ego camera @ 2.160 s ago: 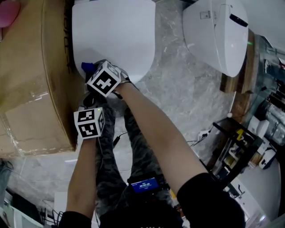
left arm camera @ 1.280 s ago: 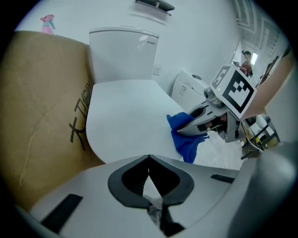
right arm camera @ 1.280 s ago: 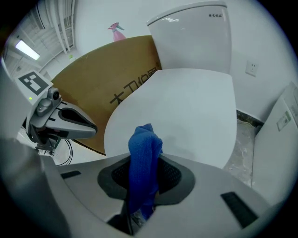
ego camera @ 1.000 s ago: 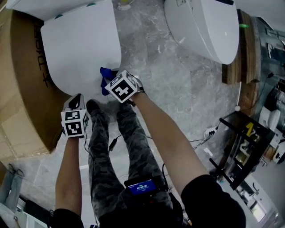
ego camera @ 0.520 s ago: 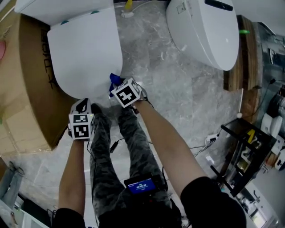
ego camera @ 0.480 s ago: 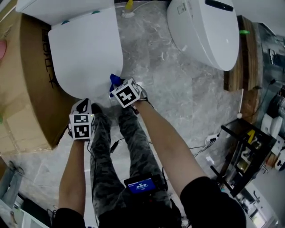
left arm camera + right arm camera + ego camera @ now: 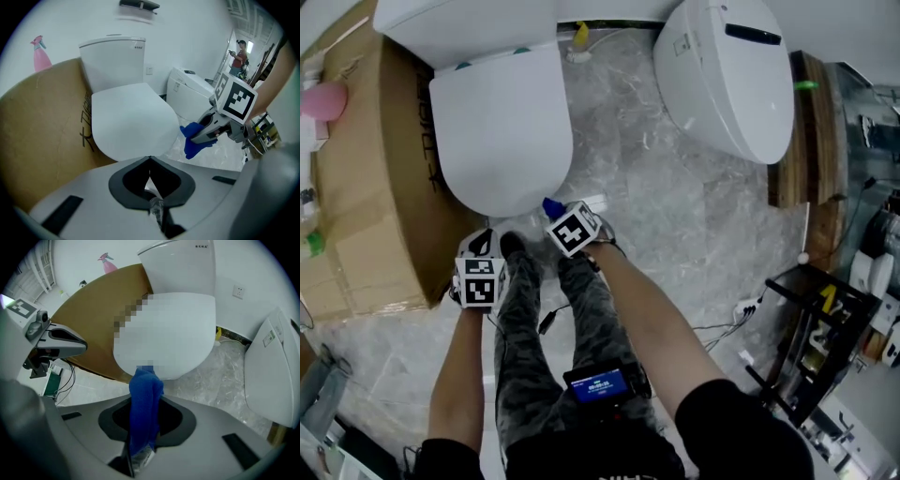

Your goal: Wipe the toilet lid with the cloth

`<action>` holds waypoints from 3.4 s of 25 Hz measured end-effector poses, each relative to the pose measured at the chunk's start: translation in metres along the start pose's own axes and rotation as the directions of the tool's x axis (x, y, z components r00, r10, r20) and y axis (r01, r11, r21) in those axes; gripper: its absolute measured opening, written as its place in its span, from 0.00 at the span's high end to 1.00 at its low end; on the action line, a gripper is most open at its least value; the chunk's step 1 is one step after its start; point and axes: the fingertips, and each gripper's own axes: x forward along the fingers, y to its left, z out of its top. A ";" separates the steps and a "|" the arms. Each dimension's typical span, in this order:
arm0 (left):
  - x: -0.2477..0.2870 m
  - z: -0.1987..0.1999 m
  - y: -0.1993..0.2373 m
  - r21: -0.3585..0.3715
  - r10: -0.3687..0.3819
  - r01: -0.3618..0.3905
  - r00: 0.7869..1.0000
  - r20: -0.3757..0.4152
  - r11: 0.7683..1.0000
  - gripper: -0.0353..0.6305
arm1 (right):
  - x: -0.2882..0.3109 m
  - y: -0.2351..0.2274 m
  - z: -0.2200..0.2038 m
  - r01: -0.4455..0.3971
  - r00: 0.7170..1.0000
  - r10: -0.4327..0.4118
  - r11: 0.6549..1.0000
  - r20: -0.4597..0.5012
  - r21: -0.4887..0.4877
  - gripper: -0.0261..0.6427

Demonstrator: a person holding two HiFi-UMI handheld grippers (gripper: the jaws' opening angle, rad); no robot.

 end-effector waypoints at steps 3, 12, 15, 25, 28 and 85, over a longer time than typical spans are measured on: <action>-0.015 0.011 0.006 0.011 0.021 -0.021 1.000 0.013 1.000 0.93 | -0.025 -0.001 -0.010 0.035 0.998 -0.033 0.998 -0.046 0.045 0.82; -0.106 0.063 -0.005 0.059 -0.013 0.007 0.995 0.098 0.998 0.93 | -0.151 0.037 0.058 -0.112 0.956 0.064 0.982 0.285 0.153 0.82; -0.136 0.094 -0.011 0.055 -0.024 0.015 0.987 0.157 0.998 0.93 | -0.205 0.040 0.083 -0.087 0.934 0.038 0.988 0.355 0.124 0.82; -0.234 0.222 -0.027 0.074 -0.102 0.081 0.936 0.336 0.994 0.93 | -0.347 0.068 0.175 0.032 0.855 -0.015 0.999 0.519 -0.025 0.82; -0.264 0.259 -0.026 0.099 -0.116 0.084 0.916 0.383 0.992 0.93 | -0.385 0.076 0.205 0.079 0.827 -0.022 0.994 0.562 -0.078 0.82; -0.407 0.066 -0.082 0.221 -0.148 0.040 0.856 0.496 0.974 0.93 | -0.433 0.271 0.046 0.459 0.689 -0.200 0.864 0.697 -0.206 0.82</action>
